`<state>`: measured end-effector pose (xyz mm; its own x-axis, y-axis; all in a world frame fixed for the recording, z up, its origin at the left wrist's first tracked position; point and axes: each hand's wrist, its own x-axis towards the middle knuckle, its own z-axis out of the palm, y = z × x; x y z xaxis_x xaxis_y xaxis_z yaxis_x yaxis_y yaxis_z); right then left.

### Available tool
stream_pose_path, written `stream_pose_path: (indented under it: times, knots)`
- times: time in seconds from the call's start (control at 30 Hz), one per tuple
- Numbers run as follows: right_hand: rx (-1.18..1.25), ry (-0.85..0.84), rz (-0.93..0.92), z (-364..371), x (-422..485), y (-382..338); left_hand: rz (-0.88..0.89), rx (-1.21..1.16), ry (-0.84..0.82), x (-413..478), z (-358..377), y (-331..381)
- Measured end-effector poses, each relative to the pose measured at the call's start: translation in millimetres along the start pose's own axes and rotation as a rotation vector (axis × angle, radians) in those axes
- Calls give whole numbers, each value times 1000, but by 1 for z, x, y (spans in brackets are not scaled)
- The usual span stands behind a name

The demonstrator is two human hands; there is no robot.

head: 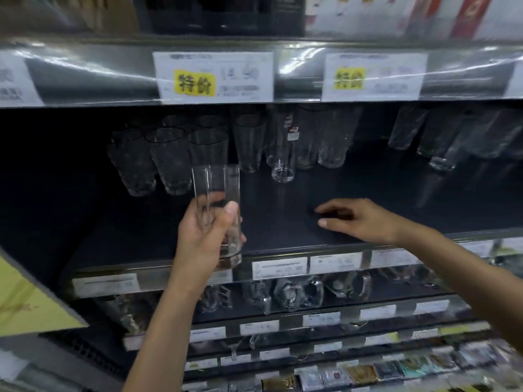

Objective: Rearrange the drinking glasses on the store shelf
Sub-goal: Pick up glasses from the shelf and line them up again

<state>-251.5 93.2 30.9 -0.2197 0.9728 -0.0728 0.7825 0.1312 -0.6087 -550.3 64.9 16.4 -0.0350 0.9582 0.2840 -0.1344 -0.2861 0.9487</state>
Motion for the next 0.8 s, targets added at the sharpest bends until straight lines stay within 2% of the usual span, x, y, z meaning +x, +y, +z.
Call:
stream_pose_path:
  times: [0.27, 0.5, 0.8]
  knots:
    - [-158, 21, 57, -76, -41, 100, 14, 15, -11, -5, 103, -6]
    - [-418, -116, -53, -113, -65, 160, -7, 101, -23, -4, 178, -18]
    - [-593, -140, -207, -129, -71, 210, -166, 130, -64, 26, 260, -31]
